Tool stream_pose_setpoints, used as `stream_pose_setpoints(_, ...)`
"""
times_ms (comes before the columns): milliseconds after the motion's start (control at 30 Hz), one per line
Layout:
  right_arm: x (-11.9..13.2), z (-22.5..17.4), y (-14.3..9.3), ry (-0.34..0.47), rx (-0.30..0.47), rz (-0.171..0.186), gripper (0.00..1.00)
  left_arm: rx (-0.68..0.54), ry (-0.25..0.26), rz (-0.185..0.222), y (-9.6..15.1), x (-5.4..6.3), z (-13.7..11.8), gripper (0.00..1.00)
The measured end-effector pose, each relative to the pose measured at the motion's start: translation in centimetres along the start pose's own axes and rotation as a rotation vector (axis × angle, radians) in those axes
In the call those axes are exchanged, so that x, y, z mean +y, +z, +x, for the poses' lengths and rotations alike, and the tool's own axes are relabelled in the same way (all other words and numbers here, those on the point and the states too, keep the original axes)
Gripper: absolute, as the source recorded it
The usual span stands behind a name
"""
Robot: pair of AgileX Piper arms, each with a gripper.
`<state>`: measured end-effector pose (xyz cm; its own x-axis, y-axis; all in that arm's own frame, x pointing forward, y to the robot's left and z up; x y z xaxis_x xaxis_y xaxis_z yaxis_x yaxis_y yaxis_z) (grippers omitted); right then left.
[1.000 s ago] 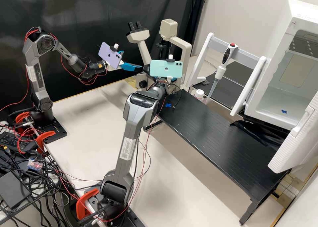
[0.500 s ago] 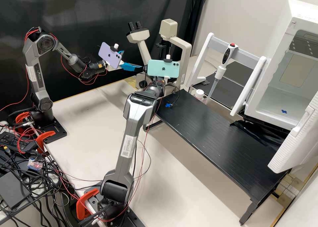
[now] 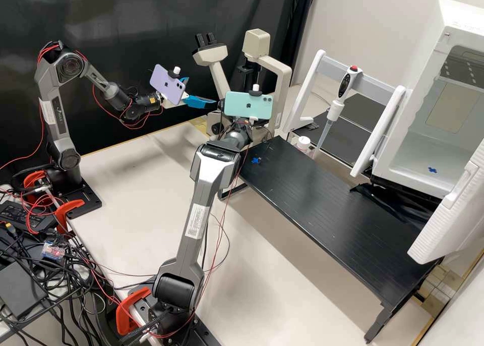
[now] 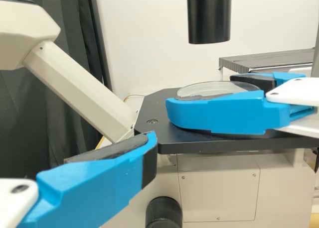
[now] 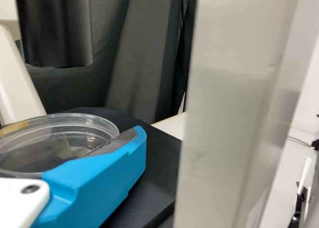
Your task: Move the petri dish to the microscope
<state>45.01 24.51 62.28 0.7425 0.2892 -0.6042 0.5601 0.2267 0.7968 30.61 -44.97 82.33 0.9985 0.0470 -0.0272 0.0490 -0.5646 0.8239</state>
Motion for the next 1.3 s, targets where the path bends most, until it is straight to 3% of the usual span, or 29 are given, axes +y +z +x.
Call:
stream_pose_setpoints(333,0.4,0.0,-0.3,0.005,0.003,-0.02,0.0,0.0,0.0,0.0,0.0,0.0,0.0,1.0)
stream_pose_setpoints(367,0.4,0.1,-0.3,0.006,0.005,-0.027,1.0,0.0,0.0,0.0,0.0,0.0,0.0,1.0)
stream_pose_setpoints(933,0.3,0.3,-0.2,-0.001,-0.006,-0.059,1.0,0.0,0.0,0.0,0.0,0.0,0.0,1.0)
stream_pose_setpoints(1067,0.2,-0.7,-0.1,-0.001,-0.024,-0.009,1.0,0.0,0.0,0.0,0.0,0.0,0.0,1.0)
stream_pose_setpoints(1200,0.3,-2.6,-0.4,0.012,-0.037,0.003,1.0,0.0,0.0,0.0,0.0,0.0,0.0,1.0)
stream_pose_setpoints(1300,0.6,-4.5,-0.9,0.033,-0.018,-0.008,1.0,0.0,0.0,0.0,0.0,0.0,0.0,1.0)
